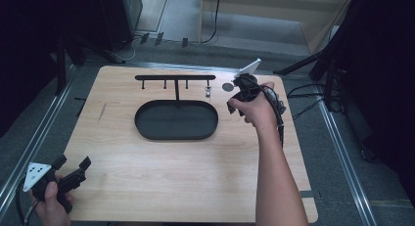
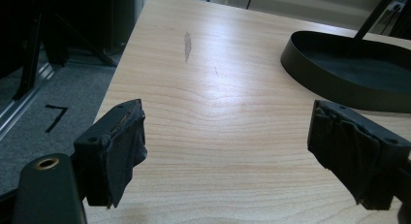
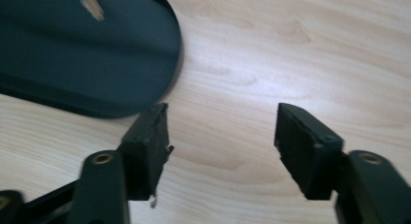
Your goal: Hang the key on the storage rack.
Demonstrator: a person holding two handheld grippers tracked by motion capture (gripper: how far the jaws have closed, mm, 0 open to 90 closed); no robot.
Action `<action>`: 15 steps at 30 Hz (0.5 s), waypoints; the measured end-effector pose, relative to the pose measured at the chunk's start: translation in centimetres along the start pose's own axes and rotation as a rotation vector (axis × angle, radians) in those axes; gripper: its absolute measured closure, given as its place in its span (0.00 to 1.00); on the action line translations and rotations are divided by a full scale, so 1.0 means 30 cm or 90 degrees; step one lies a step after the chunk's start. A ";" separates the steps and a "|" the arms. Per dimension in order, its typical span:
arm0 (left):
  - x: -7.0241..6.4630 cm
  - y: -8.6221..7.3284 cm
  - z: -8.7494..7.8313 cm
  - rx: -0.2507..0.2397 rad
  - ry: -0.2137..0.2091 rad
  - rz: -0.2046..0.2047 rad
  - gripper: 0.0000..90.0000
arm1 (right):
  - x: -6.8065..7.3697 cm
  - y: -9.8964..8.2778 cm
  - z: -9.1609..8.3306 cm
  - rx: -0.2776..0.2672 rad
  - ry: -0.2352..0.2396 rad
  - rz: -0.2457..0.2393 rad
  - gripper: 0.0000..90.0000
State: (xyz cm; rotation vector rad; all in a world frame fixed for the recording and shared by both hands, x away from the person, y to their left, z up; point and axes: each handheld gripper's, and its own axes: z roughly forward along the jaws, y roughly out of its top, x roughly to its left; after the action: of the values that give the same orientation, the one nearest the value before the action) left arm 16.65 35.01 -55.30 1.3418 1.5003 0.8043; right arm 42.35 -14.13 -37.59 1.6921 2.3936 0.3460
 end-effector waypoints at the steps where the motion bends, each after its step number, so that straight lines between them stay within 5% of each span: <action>1: 0.000 0.000 0.000 0.000 0.000 0.000 0.15 | -0.007 -0.007 0.003 0.003 -0.012 -0.001 0.33; 15: 0.000 0.000 0.001 0.001 0.000 0.000 0.15 | -0.085 -0.130 0.038 0.029 -0.013 0.013 0.22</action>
State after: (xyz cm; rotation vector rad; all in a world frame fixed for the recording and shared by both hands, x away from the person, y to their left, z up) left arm 16.67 35.02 -55.30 1.3423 1.5013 0.8040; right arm 40.02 -17.68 -39.77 1.7333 2.3890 0.2776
